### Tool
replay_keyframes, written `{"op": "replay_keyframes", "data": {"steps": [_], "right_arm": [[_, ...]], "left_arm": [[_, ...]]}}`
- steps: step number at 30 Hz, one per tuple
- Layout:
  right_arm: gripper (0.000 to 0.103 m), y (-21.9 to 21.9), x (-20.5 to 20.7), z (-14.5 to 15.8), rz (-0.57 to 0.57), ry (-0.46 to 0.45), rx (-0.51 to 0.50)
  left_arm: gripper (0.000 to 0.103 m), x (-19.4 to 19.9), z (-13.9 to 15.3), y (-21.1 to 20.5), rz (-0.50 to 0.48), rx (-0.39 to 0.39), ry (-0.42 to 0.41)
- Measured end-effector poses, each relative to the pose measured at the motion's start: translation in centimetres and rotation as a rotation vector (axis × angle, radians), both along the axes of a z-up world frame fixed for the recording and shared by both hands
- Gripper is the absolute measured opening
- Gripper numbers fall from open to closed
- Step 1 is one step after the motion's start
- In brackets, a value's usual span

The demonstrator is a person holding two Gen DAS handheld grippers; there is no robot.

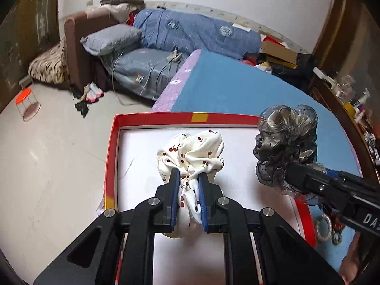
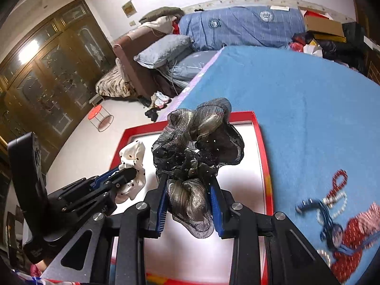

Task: Organize jewelry
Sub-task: 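Carry white scrunchie over red box with left tool while right tool carries gray scrunchie there, then open left tool dropping white scrunchie in box while right tool releases gray scrunchie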

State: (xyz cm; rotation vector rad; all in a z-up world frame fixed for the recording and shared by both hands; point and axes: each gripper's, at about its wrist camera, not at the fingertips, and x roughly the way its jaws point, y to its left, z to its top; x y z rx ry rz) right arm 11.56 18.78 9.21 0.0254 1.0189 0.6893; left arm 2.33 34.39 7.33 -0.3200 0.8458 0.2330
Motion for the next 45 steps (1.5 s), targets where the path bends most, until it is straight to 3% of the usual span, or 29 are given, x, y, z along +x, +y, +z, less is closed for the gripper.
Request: {"op": "replay_keyframes", "data": {"steps": [8, 14, 16, 18, 19, 21, 36, 45], "right_arm": [[0.036, 1.2, 4.5, -4.1, -0.04, 0.09, -0.014], [0.05, 1.4, 5.3, -5.3, -0.047, 0.097, -0.029], [0.052, 1.2, 5.4, -5.5, -0.06, 0.1, -0.02], [0.057, 0.9, 5.8, -5.8, -0.061, 0.108, -0.005], [0.063, 0.8, 5.8, -5.7, -0.06, 0.114, -0.001], [0.065, 0.5, 5.7, -5.5, -0.063, 0.11, 0.004], [0.065, -2.4, 2.1, -2.2, -0.059, 0.03, 0.046], [0.065, -6.5, -1.5, -0.3, -0.05, -0.006, 0.132]], "left_arm": [[0.015, 3.5, -2.5, 1.0, 0.003, -0.021, 0.052], [0.018, 4.3, -3.2, 1.1, -0.009, -0.052, 0.06], [0.022, 4.5, -3.2, 1.2, -0.002, -0.045, 0.053], [0.039, 4.6, -3.3, 1.2, 0.006, -0.04, 0.053], [0.043, 4.4, -3.3, 1.2, 0.008, -0.04, 0.051], [0.045, 4.2, -3.1, 1.2, 0.018, -0.037, 0.044], [0.045, 0.1, 0.1, -0.9, 0.017, -0.012, -0.022], [0.045, -2.7, 2.3, -4.7, -0.032, -0.001, -0.088]]}}
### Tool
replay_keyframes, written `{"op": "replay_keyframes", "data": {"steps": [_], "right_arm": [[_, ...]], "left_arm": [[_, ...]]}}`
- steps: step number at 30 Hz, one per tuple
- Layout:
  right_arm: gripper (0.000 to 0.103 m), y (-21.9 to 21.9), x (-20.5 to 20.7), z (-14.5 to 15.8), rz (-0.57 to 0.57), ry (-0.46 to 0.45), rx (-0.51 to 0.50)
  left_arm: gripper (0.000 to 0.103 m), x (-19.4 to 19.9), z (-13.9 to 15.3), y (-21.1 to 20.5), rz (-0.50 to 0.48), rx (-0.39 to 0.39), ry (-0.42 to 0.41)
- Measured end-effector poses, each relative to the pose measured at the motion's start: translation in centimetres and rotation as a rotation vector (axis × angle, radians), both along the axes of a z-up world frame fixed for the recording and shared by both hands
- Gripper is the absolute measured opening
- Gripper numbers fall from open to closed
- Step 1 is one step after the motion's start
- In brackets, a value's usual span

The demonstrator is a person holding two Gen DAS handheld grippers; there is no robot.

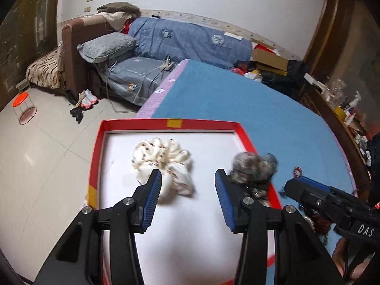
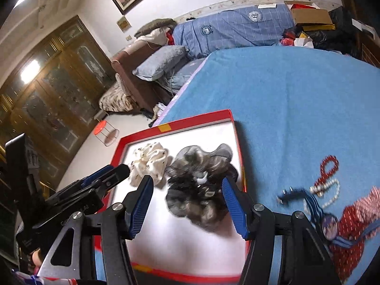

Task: Organize jewelry
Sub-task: 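Open left tool dropping white scrunchie in box while right tool releases gray scrunchie, then withdraw both open tools from the red box back over the jewelry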

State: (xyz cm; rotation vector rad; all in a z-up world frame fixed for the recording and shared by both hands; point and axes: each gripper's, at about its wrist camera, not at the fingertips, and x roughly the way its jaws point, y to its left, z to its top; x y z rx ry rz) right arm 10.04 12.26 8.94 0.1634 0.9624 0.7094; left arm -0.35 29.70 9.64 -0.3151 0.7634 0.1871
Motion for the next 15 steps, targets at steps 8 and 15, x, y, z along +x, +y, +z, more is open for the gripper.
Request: {"op": "replay_keyframes", "data": {"steps": [8, 15], "right_arm": [[0.065, -5.1, -4.5, 0.4, -0.009, -0.044, 0.053], [0.065, -10.0, -8.1, -0.2, -0.041, -0.078, 0.051]], "left_arm": [[0.045, -2.7, 1.0, -5.8, -0.09, 0.036, -0.069], [0.045, -5.3, 0.2, -11.5, -0.182, 0.05, -0.105]]}}
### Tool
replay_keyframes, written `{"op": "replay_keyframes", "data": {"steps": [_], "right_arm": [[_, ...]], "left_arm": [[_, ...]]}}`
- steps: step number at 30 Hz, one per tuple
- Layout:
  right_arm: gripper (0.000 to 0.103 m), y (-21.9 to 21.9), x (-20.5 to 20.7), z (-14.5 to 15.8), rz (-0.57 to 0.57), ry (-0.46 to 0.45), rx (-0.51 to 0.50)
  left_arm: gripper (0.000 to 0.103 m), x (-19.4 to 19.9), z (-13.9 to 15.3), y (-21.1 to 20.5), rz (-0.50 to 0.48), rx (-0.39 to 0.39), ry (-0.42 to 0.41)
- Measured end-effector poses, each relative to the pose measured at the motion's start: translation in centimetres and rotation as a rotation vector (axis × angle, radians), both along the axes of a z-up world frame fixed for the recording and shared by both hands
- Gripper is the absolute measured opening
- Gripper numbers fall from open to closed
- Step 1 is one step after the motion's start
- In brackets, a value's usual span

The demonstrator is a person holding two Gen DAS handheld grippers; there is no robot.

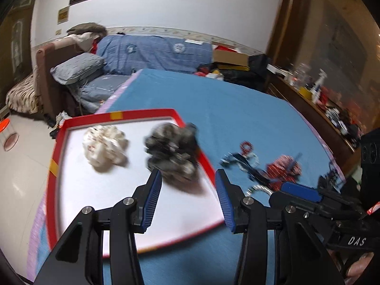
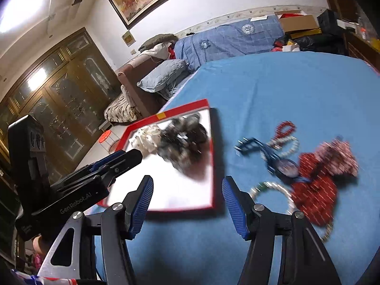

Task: Organize jewelry
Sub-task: 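Withdraw both open tools from the red box back over the jewelry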

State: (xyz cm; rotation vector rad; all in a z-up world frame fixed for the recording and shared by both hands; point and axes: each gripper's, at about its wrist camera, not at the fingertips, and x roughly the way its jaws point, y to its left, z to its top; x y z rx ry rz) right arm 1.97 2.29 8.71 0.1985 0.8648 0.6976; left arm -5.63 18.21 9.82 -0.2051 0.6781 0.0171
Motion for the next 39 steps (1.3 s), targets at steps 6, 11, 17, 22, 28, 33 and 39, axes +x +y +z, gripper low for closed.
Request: {"op": "replay_keyframes", "data": {"steps": [6, 11, 17, 22, 28, 33, 39], "right_arm": [[0.065, -7.6, -2.2, -1.2, -0.123, -0.047, -0.019], [0.065, -13.9, -2.0, -2.7, -0.268, -0.001, 0.007], [0.064, -18.7, -1.7, -4.0, -0.365, 0.048, 0.034], [0.064, -23.3, -1.6, -2.8, -0.47, 0.027, 0.053], [0.064, -28.0, 0.3, -1.8, -0.632, 0.032, -0.016], [0.064, -30.1, 2.6, -3.4, -0.681, 0.119, -0.041], [0.07, -28.5, 5.1, -4.5, -0.685, 0.181, -0.104]], "left_arm": [[0.045, -2.0, -2.6, -4.9, -0.094, 0.028, 0.017], [0.045, -2.6, -5.1, -8.5, -0.157, 0.013, 0.063], [0.045, -2.8, -6.9, -11.8, -0.198, 0.074, 0.094], [0.045, -2.9, -7.0, -12.1, -0.205, 0.097, 0.088], [0.045, -2.8, -7.1, -11.4, -0.219, 0.062, 0.097], [0.045, -2.7, -7.1, -11.4, -0.222, 0.051, 0.098], [0.045, -2.7, -7.1, -11.5, -0.226, 0.05, 0.095]]}}
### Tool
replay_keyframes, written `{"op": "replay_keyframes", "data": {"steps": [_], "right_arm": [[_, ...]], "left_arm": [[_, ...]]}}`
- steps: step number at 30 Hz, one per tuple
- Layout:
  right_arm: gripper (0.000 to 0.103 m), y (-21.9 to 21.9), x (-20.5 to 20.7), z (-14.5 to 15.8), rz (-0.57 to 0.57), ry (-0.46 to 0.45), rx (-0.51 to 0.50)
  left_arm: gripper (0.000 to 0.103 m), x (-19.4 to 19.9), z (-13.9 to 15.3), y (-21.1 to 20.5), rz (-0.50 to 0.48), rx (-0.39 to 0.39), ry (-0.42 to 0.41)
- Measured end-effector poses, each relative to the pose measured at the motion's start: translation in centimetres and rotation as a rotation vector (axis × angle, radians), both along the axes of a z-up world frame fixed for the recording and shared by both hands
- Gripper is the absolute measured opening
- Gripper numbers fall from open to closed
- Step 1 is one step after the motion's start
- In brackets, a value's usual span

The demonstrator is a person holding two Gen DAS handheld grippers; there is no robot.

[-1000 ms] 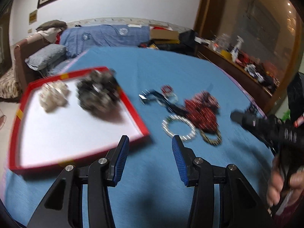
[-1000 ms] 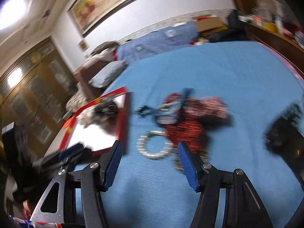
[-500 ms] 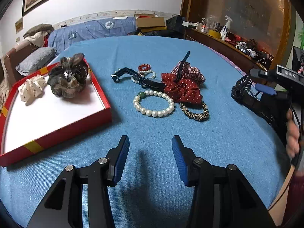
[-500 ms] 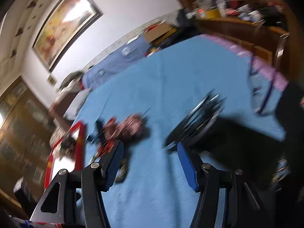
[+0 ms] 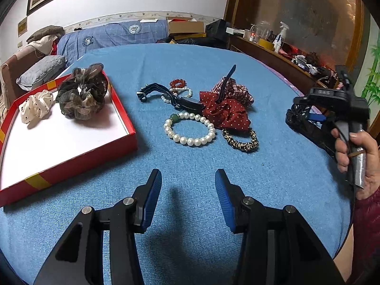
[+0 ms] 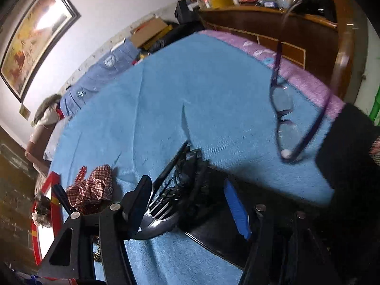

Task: Organize jewelry
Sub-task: 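Withdraw both open tools from the red box back over the jewelry, then grasp the black claw hair clip with the right tool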

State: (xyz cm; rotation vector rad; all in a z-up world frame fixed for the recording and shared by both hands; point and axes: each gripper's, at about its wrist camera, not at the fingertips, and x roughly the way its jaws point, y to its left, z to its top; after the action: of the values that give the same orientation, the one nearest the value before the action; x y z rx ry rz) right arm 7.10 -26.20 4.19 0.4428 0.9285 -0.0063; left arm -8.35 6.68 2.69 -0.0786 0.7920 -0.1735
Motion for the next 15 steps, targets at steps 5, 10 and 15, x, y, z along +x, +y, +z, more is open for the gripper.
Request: {"op": "replay_keyframes", "data": {"steps": [5, 10, 15], "right_arm": [[0.074, 2.4, 1.6, -0.7, 0.038, 0.018, -0.102], [0.064, 6.2, 2.0, -0.8, 0.159, -0.025, -0.187], [0.054, 7.8, 1.0, -1.0, 0.276, -0.05, -0.236]], "left_arm": [[0.045, 0.1, 0.0, 0.0, -0.001, -0.007, 0.003], [0.045, 0.1, -0.1, 0.1, -0.003, -0.012, 0.008], [0.045, 0.2, -0.2, 0.3, 0.0, -0.013, 0.015]]}}
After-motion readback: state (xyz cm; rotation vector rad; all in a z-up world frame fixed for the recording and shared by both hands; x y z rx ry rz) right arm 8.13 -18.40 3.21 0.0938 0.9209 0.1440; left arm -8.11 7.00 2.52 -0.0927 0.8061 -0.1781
